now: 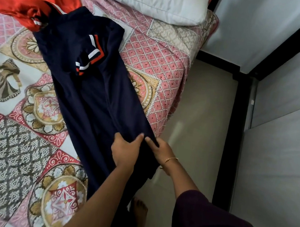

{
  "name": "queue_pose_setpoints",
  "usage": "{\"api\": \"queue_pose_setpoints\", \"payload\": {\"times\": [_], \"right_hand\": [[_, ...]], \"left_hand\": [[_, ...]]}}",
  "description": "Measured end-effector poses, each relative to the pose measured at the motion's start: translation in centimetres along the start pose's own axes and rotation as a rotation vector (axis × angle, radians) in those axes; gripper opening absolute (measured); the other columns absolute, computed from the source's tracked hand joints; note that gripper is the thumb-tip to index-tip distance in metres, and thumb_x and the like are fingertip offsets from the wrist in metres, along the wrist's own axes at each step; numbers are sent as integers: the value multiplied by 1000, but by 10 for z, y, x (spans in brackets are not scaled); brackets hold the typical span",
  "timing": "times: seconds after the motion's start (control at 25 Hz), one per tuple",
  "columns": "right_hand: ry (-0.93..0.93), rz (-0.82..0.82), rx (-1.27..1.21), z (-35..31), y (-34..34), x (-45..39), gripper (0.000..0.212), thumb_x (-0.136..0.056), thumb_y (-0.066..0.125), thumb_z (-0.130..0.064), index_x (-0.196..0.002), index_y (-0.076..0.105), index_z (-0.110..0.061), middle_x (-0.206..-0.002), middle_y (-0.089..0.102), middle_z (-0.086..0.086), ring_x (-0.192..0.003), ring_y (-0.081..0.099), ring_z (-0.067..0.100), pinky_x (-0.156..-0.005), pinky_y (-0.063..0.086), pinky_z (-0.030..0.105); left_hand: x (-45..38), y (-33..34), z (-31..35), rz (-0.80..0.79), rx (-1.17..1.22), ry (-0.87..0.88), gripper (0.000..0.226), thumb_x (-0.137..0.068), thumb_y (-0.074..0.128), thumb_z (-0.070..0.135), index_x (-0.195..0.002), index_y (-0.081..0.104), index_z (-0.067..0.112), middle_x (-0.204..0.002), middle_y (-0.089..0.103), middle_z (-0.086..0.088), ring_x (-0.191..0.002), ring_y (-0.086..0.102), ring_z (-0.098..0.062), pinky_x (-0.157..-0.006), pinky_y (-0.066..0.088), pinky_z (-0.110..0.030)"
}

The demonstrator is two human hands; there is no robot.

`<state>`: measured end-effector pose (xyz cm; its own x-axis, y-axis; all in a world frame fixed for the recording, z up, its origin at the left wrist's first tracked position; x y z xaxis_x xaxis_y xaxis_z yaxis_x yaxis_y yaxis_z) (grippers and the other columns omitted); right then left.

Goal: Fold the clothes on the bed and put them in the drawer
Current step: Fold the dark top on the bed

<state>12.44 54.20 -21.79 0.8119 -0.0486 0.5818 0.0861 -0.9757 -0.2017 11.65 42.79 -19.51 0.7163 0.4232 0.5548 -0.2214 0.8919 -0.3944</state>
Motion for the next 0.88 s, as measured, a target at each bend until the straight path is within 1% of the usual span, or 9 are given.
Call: {"api": "queue_pose_setpoints", "payload": {"times": [0.08, 0.2, 0.28, 0.36, 0.52, 0.6, 0.72, 0.8, 0.88], "right_hand": [[84, -105, 3, 15, -4, 8, 21, -91, 58, -32, -93, 64, -12, -84, 63, 1, -78, 59, 14, -62, 44, 15], [164, -123, 77, 36, -11, 14, 27, -91, 59, -31, -68, 54, -19, -69, 57, -2, -63, 52, 7, -53, 41, 13], [204, -136, 134, 47, -13, 19, 28, -92, 57, -33, -69, 54, -16, -74, 58, 2, -66, 53, 11, -58, 42, 18], [206, -131, 117, 51, -16, 28, 27, -93, 55, -30, -72, 55, -15, -74, 58, 2, -65, 53, 10, -55, 43, 15], [198, -96, 85, 54, -18, 41, 29, -90, 59, -35, -73, 58, -13, -72, 59, 3, -63, 54, 12, -58, 43, 21], [211, -103, 64, 58, -17, 52, 28, -88, 62, -38, -81, 63, -11, -74, 61, 2, -65, 57, 12, -59, 45, 21], [214, -116, 2, 61, -22, 59, 32, -85, 67, -31, -102, 67, -4, -91, 68, 9, -81, 63, 18, -76, 51, 28], [200, -93, -80, 56, -22, 62, 32, -86, 66, -25, -108, 65, -1, -96, 68, 11, -86, 64, 21, -77, 51, 26], [185, -69, -166, 53, -19, 65, 29, -88, 64, -21, -108, 65, 0, -97, 68, 12, -84, 64, 20, -73, 51, 24]], "left_hand": [[6, 2, -8, -33, -83, -14, 22, -84, 56, 11, -70, 40, 11, -77, 51, -3, -74, 51, -24, -61, 40, -28], [12, -3, -15, -54, -90, -53, 18, -80, 43, -3, -72, 40, 13, -87, 54, -10, -68, 48, -21, -62, 43, -29], [19, -9, -18, -109, -314, -8, 15, -80, 47, 1, -93, 46, 8, -92, 55, -11, -74, 56, -25, -63, 50, -33], [26, -13, -23, -171, -472, -15, 38, -82, 53, 8, -117, 40, 4, -90, 52, -7, -80, 60, -26, -63, 52, -34], [45, -21, -31, -208, -594, -29, 36, -85, 54, 19, -115, 38, 6, -85, 55, -4, -73, 64, -24, -66, 55, -34], [57, -32, -35, -94, -601, 88, 31, -87, 53, 26, -109, 44, 8, -91, 62, -6, -80, 65, -28, -67, 50, -34], [62, -61, -40, 292, -463, 287, 30, -87, 56, 21, -111, 52, 4, -107, 59, -15, -101, 54, -36, -78, 38, -40], [53, -83, -54, 479, -384, 204, 33, -88, 57, 18, -112, 53, -4, -114, 55, -24, -108, 48, -40, -86, 37, -48], [46, -97, -76, 443, -376, 72, 38, -91, 54, 29, -108, 57, -5, -112, 59, -25, -105, 53, -41, -86, 41, -47]]}}
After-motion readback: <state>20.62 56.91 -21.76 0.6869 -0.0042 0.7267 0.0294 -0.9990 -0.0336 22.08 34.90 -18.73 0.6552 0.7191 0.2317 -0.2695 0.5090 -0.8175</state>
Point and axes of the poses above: each hand's wrist, its own x-axis away from the middle knuckle, its own y-axis out of the palm, z = x × y, the point moved 2 cm from there along -x, towards the middle knuckle
